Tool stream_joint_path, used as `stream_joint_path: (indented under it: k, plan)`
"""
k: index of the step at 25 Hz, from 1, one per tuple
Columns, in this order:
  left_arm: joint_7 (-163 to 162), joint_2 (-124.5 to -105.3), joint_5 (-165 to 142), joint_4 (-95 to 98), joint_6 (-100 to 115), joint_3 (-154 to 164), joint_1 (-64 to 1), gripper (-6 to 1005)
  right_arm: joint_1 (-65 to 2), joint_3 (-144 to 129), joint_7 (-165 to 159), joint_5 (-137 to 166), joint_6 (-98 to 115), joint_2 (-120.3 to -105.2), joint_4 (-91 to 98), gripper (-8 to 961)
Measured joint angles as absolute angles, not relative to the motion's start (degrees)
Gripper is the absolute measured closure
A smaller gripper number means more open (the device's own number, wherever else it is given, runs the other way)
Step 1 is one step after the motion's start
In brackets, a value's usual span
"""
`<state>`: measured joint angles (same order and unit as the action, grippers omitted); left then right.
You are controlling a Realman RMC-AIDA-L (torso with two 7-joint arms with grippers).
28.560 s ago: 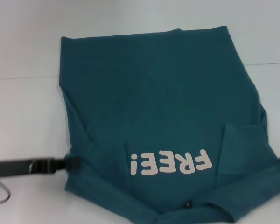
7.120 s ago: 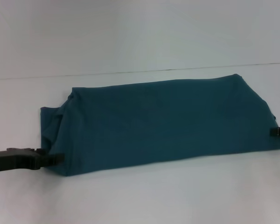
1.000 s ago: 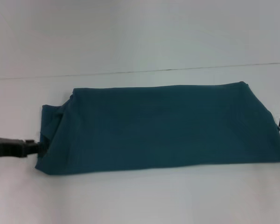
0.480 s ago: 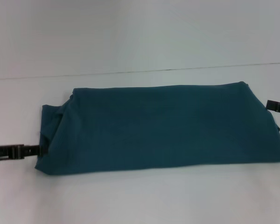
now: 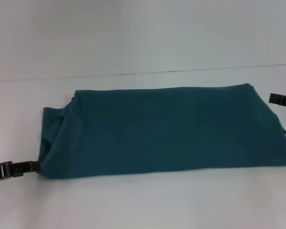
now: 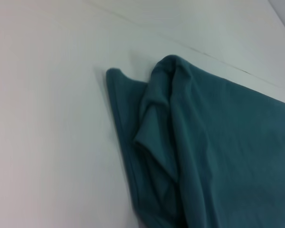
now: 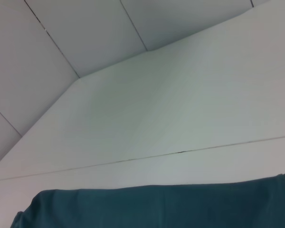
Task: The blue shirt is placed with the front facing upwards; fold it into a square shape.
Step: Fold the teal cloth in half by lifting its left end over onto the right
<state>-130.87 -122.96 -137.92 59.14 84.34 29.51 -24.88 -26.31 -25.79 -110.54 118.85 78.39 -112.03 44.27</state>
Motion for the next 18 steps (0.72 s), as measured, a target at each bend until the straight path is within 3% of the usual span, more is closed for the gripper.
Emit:
stream_joint_path:
  k: [18]
  plan:
    - [-129.10,-123.23,-137.91,52.85,82.30,29.62,-27.15,336,-26.14,-25.84,-111.07,118.91,79.18,-111.18,44.48,68]
